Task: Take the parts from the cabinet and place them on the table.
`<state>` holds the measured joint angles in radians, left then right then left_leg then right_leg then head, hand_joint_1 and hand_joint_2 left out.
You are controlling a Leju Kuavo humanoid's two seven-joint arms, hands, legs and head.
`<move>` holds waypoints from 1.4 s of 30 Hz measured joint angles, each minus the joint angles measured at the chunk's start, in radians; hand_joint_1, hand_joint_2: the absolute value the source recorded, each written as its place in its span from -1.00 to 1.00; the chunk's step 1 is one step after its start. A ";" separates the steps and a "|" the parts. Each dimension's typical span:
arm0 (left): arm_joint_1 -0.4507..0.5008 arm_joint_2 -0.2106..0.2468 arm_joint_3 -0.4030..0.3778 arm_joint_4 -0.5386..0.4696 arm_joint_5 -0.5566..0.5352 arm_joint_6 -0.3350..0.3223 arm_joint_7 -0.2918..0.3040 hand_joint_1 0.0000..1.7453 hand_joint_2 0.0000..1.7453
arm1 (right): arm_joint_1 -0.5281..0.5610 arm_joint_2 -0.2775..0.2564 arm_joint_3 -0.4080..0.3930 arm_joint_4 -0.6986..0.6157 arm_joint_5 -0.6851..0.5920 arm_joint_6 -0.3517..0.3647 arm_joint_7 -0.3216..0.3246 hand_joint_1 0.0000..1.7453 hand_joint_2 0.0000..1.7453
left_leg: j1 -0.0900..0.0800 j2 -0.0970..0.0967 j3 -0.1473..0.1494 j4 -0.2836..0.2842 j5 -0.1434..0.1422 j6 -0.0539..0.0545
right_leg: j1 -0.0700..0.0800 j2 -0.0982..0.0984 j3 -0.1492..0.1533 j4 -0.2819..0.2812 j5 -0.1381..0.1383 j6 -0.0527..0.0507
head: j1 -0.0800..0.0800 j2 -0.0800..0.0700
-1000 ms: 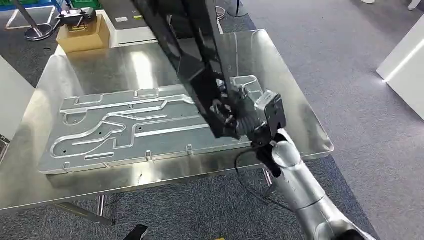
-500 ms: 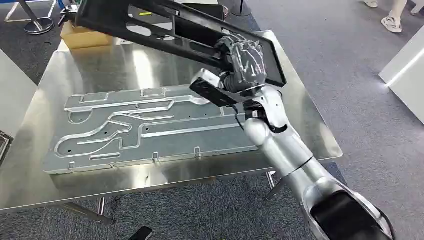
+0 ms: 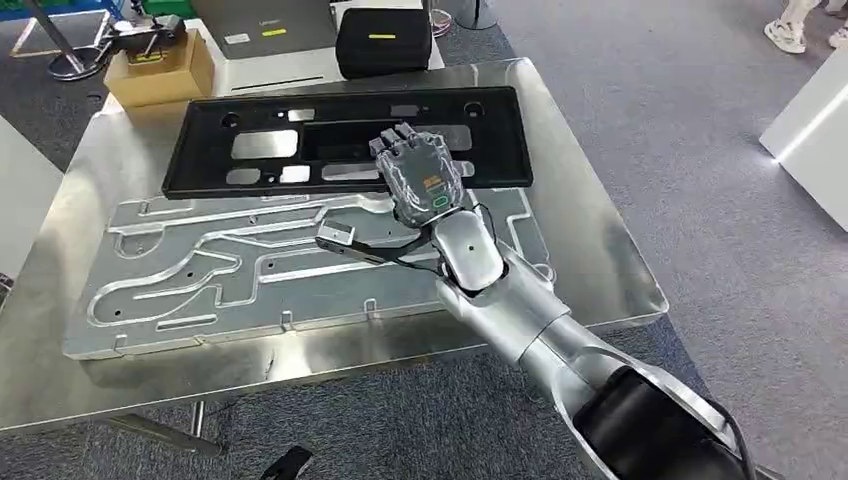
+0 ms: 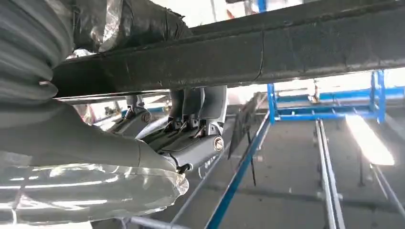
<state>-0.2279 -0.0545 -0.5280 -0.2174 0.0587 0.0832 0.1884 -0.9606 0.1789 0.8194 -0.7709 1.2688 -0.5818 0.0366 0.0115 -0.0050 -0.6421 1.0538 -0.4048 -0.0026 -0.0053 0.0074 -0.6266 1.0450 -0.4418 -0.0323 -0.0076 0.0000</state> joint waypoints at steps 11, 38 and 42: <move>-0.003 -0.003 0.002 -0.001 0.002 0.001 -0.003 -1.00 1.00 | -0.018 0.020 0.030 0.112 0.009 -0.024 0.008 1.00 1.00 | 0.001 0.001 0.031 -0.055 -0.005 0.034 | -0.001 -0.002 -0.150 0.296 -0.133 0.043 | 0.001 0.000; 0.013 -0.001 0.061 -0.021 0.021 0.041 -0.104 -1.00 1.00 | 0.091 0.081 0.031 0.223 -0.376 0.151 -0.244 -1.00 -1.00 | 0.000 0.001 0.039 -0.058 -0.009 0.030 | 0.002 -0.003 -0.029 0.045 -0.036 0.035 | 0.001 0.000; 0.019 -0.001 0.077 -0.021 0.022 0.058 -0.116 -1.00 1.00 | 0.103 0.077 0.031 0.232 -0.406 0.151 -0.244 -1.00 -1.00 | -0.001 0.002 0.038 -0.056 -0.011 0.035 | -0.002 -0.003 -0.155 0.308 -0.136 0.044 | 0.001 0.000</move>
<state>-0.2087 -0.0553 -0.4505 -0.2388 0.0805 0.1408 0.0721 -0.8575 0.2563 0.8507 -0.5390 0.8625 -0.4303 -0.2071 0.0109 -0.0033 -0.6040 0.9980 -0.4160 0.0320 -0.0073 0.0046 -0.7813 1.3532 -0.5775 0.0115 -0.0069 0.0000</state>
